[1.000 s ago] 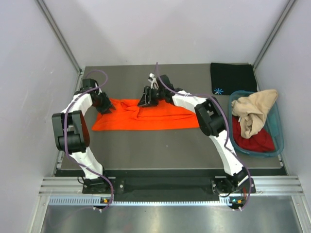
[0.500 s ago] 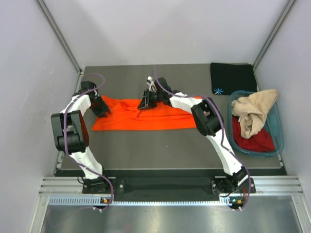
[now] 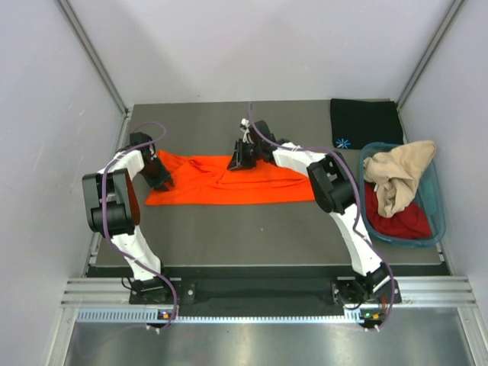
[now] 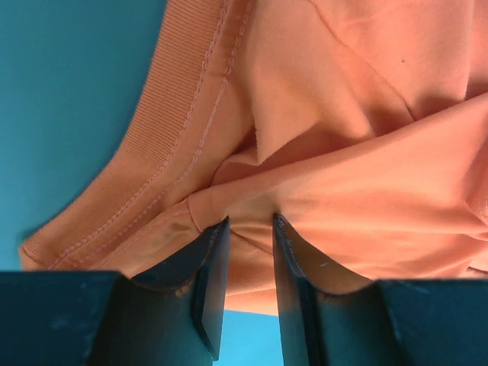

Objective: Fold and stack the t-shirts
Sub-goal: Fold the tshirt

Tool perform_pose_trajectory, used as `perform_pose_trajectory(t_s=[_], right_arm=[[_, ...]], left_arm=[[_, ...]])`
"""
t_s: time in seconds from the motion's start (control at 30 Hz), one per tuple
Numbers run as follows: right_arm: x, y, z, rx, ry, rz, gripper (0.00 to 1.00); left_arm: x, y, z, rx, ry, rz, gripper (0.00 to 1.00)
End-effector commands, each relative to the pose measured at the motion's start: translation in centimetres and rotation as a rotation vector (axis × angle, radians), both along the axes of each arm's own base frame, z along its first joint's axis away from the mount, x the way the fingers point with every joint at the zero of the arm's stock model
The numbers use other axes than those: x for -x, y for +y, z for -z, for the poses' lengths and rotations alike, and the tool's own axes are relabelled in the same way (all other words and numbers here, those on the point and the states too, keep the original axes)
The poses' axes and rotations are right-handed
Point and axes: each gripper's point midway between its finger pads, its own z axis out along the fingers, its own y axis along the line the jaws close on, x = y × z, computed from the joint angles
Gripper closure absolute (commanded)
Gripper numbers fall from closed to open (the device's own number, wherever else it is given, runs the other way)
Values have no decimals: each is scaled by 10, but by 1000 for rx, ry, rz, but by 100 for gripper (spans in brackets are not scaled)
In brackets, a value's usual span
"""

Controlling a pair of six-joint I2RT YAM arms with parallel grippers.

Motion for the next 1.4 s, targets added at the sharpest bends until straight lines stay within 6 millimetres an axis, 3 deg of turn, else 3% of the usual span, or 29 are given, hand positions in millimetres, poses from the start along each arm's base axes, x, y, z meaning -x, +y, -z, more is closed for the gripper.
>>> perform_pose_trajectory(t_s=[0.0, 0.13, 0.23, 0.33, 0.43, 0.63, 0.83, 1.03, 1.23, 1.37], right_arm=[[-18, -21, -52, 41, -150, 25, 76], [-21, -17, -79, 35, -214, -12, 75], [-17, 17, -96, -70, -229, -93, 75], [4, 55, -105, -152, -217, -177, 78], [20, 86, -109, -209, -230, -205, 86], [44, 124, -86, -246, -210, -248, 92], [44, 135, -69, -230, -215, -236, 94], [23, 136, -56, -202, -263, -160, 94], [-1, 125, -47, -157, -281, -78, 94], [-14, 112, -29, -117, -241, -36, 94]], left_arm=[[7, 9, -4, -38, 3, 16, 66], [2, 8, -12, -32, -23, 22, 65], [-1, 1, -17, 1, -57, 31, 65], [0, 0, -13, 12, -42, 30, 64], [1, -2, -11, 16, -45, 30, 65], [4, -4, -8, 29, -40, 28, 64], [6, -1, -5, 13, -29, 26, 64], [4, -3, -5, 27, -31, 24, 64], [4, -1, -4, 15, -20, 31, 64], [4, 0, -3, 12, -18, 35, 64]])
